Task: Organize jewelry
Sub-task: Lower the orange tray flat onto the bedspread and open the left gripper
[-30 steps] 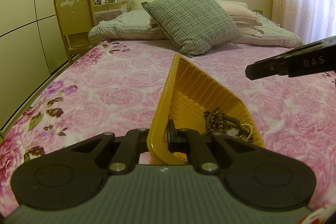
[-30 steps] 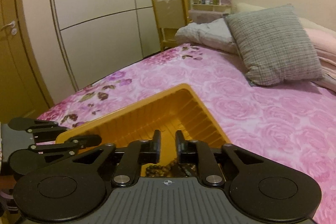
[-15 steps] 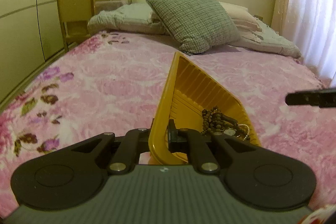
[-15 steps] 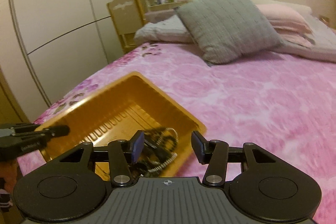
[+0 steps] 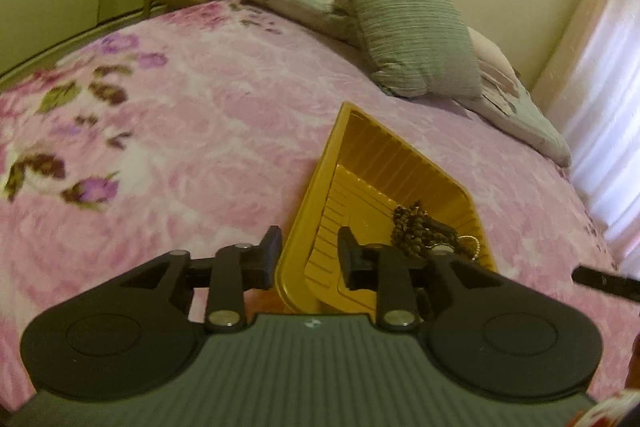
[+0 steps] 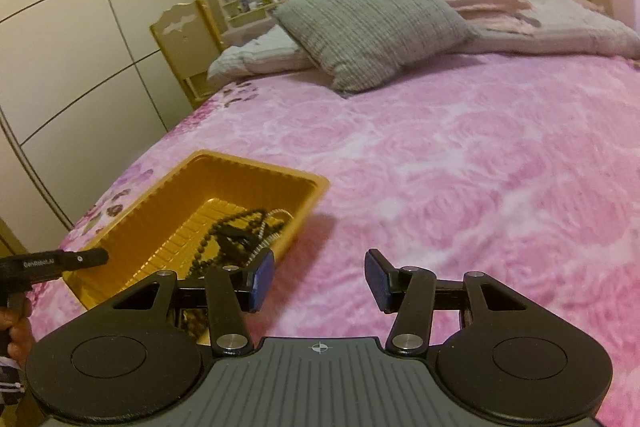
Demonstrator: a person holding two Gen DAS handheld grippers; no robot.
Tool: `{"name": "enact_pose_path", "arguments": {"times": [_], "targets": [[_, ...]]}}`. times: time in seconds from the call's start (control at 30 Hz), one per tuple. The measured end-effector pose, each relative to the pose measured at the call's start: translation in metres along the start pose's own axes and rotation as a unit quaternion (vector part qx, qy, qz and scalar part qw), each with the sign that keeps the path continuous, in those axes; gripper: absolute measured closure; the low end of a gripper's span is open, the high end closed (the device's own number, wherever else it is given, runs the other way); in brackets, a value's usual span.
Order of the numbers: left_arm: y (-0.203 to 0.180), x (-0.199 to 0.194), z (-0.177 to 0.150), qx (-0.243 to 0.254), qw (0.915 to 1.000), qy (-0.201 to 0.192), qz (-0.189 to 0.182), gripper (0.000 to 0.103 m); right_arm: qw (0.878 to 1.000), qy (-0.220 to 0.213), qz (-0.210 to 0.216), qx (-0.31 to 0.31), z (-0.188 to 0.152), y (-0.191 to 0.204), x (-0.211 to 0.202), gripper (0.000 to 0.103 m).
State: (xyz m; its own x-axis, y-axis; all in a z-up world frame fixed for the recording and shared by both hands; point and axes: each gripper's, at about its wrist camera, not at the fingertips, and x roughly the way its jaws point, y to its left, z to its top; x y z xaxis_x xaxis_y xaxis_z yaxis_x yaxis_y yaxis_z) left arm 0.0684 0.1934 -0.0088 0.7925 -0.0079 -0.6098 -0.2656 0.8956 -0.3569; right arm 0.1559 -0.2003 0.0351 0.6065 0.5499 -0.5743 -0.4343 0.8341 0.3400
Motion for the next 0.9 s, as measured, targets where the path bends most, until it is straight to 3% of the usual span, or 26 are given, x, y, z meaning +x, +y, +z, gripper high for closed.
{"name": "enact_pose_path", "arguments": {"times": [0.17,0.3,0.5,0.6,0.67,0.7,0.9], "targets": [[0.009,-0.009,-0.002,0.008,0.9998,-0.002,0.019,0.077,1.0,0.006,-0.013,0.011,-0.012,-0.004,-0.006,0.052],[-0.003,-0.024,-0.007,0.043,0.9982,-0.017,0.037,0.073,0.999,0.012,-0.022,0.026,-0.025,-0.007,-0.011,0.052],[-0.03,-0.043,-0.014,0.109,0.9924,-0.032,0.046,0.042,0.998,0.023,-0.031,0.049,-0.047,-0.005,-0.019,0.05],[-0.042,-0.052,-0.018,0.132,0.9895,-0.039,0.044,0.03,0.997,0.02,-0.034,0.061,-0.056,-0.001,-0.026,0.047],[-0.05,-0.055,-0.022,0.146,0.9876,-0.039,0.043,0.016,0.996,0.021,-0.038,0.072,-0.06,0.001,-0.032,0.04],[-0.054,-0.057,-0.025,0.153,0.9864,-0.042,0.041,0.014,0.996,0.022,-0.04,0.079,-0.062,0.002,-0.035,0.034],[-0.071,-0.065,-0.043,0.173,0.9838,-0.032,0.037,0.005,0.992,0.02,-0.059,0.108,-0.072,0.011,-0.056,0.033]]}}
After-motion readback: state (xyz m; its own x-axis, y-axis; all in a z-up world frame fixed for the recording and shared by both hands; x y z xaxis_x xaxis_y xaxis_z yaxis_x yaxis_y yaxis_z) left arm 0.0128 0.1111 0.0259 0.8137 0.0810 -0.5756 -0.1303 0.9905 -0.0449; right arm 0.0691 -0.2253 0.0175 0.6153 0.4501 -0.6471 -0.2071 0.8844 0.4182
